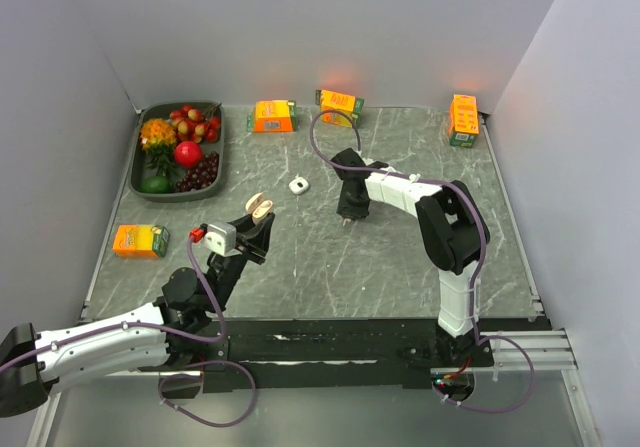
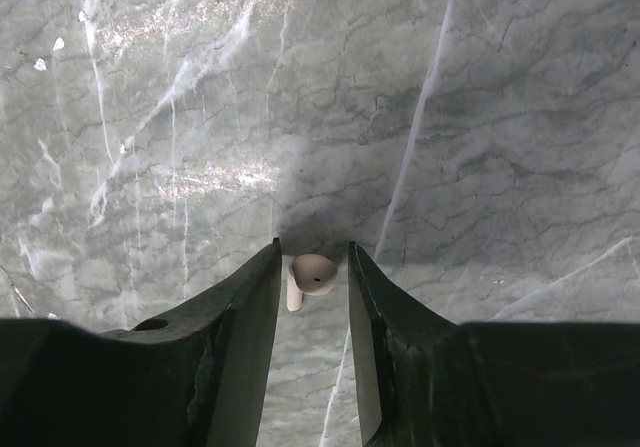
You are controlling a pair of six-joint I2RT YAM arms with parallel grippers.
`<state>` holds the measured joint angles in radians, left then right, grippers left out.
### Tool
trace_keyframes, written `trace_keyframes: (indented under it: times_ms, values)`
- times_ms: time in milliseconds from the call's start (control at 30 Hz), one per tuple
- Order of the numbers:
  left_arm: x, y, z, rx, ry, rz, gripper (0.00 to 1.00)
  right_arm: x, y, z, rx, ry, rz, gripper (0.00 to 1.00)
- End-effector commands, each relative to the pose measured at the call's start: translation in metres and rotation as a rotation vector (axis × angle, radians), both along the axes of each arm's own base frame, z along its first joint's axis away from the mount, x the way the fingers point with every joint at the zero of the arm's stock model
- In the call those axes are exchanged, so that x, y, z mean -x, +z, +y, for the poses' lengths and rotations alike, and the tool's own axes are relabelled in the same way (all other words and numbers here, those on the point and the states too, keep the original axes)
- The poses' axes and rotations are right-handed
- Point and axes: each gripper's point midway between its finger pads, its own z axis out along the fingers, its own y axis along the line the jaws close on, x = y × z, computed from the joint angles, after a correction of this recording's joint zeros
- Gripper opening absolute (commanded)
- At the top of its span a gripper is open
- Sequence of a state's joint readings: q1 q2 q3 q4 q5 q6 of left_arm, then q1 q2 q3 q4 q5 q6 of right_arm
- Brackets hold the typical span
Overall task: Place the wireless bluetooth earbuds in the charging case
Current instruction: Pick up the earbud from the center of the board.
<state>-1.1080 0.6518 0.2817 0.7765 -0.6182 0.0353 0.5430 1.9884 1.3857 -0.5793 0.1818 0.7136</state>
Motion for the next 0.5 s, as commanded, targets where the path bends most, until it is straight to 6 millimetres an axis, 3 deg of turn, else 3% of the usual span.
trace_keyframes:
  times_ms: [0, 467]
  values:
    - [0.0021, 0.0095, 0.0006, 0.045, -0.010, -0.004, 0.01, -0.0003, 0.0035, -0.0004, -0.025, -0.022, -0.012, 0.44]
    - [0.0022, 0.0093, -0.0016, 0.043, -0.017, -0.002, 0.01, 0.0036, 0.0086, -0.0016, -0.032, -0.040, -0.011, 0.48]
